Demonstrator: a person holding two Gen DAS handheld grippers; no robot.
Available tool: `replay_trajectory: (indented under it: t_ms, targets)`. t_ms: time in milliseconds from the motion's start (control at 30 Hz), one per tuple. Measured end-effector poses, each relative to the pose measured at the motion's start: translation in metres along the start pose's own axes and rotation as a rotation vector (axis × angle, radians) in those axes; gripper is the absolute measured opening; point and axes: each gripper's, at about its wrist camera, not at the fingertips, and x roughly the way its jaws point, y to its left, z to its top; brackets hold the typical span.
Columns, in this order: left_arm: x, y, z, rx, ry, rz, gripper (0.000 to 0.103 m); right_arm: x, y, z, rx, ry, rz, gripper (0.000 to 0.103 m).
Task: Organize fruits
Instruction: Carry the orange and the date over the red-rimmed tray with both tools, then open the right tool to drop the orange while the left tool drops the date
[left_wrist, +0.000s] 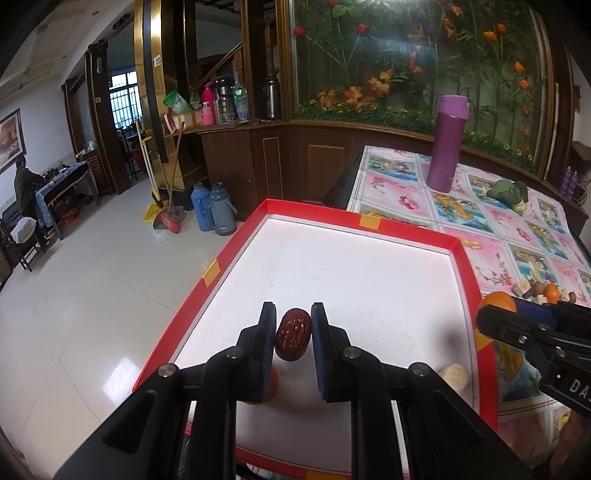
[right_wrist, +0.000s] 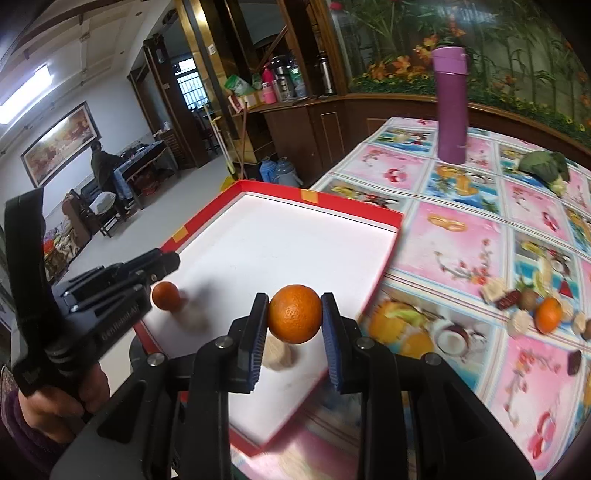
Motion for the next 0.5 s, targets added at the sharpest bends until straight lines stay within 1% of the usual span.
replay_trajectory:
  t_ms: [267,500]
  targets:
    - [0.014,0.003,0.002,0.009,0.023,0.015,0.017,0.034,-0.002,0.010,0.018,0.060,0.015,0.031]
    - [0.027,0.004,-0.003,0.018,0.068,0.026,0.018,0.056,-0.004,0.011,0.020,0.109,-0.001,0.031]
